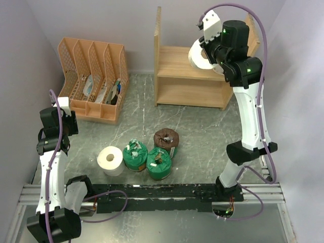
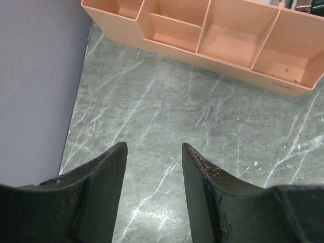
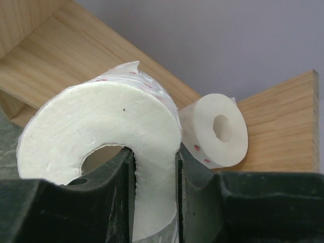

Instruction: Place and organize the paper towels onto the shelf

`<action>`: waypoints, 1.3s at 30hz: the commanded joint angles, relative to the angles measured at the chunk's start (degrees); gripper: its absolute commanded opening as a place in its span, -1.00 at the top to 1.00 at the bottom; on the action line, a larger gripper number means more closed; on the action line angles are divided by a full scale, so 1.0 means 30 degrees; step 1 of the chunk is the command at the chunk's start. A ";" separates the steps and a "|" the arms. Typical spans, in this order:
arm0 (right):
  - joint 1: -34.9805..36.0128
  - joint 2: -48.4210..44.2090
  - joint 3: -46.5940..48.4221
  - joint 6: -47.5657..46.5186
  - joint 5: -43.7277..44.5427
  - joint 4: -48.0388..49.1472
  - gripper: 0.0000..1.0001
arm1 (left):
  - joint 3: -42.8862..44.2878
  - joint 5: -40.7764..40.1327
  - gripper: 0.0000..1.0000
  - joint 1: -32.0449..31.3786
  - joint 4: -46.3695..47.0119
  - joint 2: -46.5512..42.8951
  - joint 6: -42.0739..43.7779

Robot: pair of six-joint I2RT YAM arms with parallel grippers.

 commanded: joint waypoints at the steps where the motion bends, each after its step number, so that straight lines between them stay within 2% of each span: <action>1: -0.1111 0.1043 0.0485 0.0597 -0.1006 0.0770 1.00 | -0.0025 0.0430 -0.18 0.0274 0.0120 -0.0067 0.0088; 10: -0.3013 0.3014 0.1242 0.1347 -0.2968 0.0440 1.00 | -0.0099 0.0586 -0.17 0.0281 0.0206 -0.0279 0.0139; 23: -0.3285 0.4279 0.1626 0.1393 -0.3339 0.0237 1.00 | -0.0035 0.0936 -0.17 0.0292 0.0057 -0.0362 0.0293; 28: -0.3297 0.4456 0.1649 0.1342 -0.3227 0.0303 0.55 | -0.0048 0.0935 -0.17 0.0288 0.0091 -0.0380 0.0289; 31: -0.3273 0.4476 0.1647 0.1262 -0.2997 0.0412 0.36 | -0.0039 0.0924 -0.17 0.0300 0.0074 -0.0352 0.0268; 37: -0.3298 0.4497 0.1592 0.1006 -0.2416 0.0936 0.05 | -0.0017 0.0922 -0.18 0.0290 0.0091 -0.0310 0.0264; 39: -0.3273 0.4397 0.1515 0.0961 -0.2298 0.1199 0.00 | -0.0026 0.0924 -0.17 0.0283 0.0087 -0.0341 0.0277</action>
